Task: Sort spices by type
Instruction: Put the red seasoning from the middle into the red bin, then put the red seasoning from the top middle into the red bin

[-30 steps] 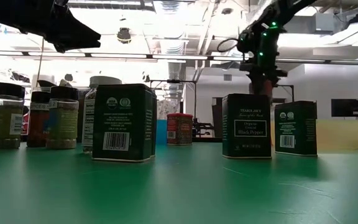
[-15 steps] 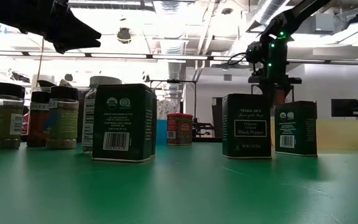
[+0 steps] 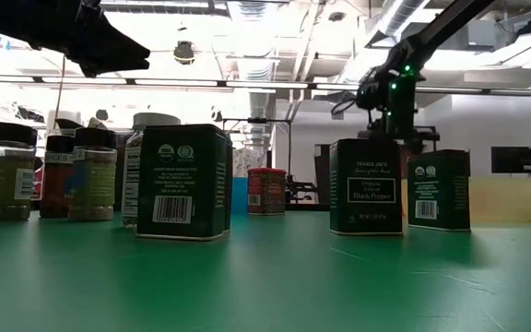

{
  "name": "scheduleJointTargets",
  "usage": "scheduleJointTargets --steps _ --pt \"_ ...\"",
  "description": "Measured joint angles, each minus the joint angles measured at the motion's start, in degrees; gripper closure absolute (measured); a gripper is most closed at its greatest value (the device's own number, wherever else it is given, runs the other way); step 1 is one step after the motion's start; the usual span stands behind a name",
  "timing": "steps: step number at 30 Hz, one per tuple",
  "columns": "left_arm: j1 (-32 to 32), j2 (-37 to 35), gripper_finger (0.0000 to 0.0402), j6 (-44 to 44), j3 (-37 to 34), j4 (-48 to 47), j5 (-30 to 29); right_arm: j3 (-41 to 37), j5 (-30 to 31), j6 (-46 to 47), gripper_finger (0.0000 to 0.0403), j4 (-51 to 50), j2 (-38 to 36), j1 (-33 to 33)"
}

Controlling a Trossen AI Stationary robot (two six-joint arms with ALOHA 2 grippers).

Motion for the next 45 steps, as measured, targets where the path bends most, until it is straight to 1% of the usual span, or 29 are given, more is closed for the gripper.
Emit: scheduleJointTargets --steps 5,11,12,17,20,23,29,33,37,40,42,45 --pt "0.0 0.0 0.0214 1.5 0.0 0.0 0.0 0.0 0.0 0.4 0.0182 0.1 3.0 0.0" --pt "0.0 0.0 0.0214 2.8 0.0 0.0 -0.9 0.0 0.0 -0.9 0.0179 1.8 4.3 0.7" --pt "0.0 0.0 0.0214 2.8 0.0 0.0 -1.0 0.0 0.0 -1.0 0.0169 2.1 4.3 1.0" --pt "0.0 0.0 0.0214 2.7 0.0 0.0 -1.0 0.0 0.1 -1.1 0.0074 2.4 4.2 1.8" --pt "0.0 0.0 0.0214 2.7 0.0 0.0 -1.0 0.0 0.1 -1.1 0.0048 2.1 4.2 1.8" --pt "0.0 0.0 0.0214 2.6 0.0 0.0 -1.0 0.0 0.1 -1.1 0.0046 1.4 4.2 1.7" --pt "0.0 0.0 0.0214 3.0 0.0 1.4 -1.0 0.0 0.1 -2.2 0.0063 -0.1 2.8 1.4" --pt "0.0 0.0 0.0214 3.4 0.0 2.3 -0.9 1.0 0.2 -2.5 0.0071 -2.0 -0.7 0.9" --pt "0.0 0.0 0.0214 3.4 0.0 2.3 -0.9 2.4 0.4 -2.6 0.0072 -2.9 -6.4 2.2" --pt "0.0 0.0 0.0214 3.4 0.0 2.3 -0.9 2.8 0.5 -4.3 0.0072 -1.4 -10.5 6.3" --pt "0.0 0.0 0.0214 3.4 0.0 2.3 -0.9 2.9 0.5 -5.5 0.0072 0.6 -12.2 10.6" --pt "0.0 0.0 0.0214 3.4 0.0 2.7 -0.9 2.9 0.4 -9.0 0.0072 5.6 -12.7 18.3"
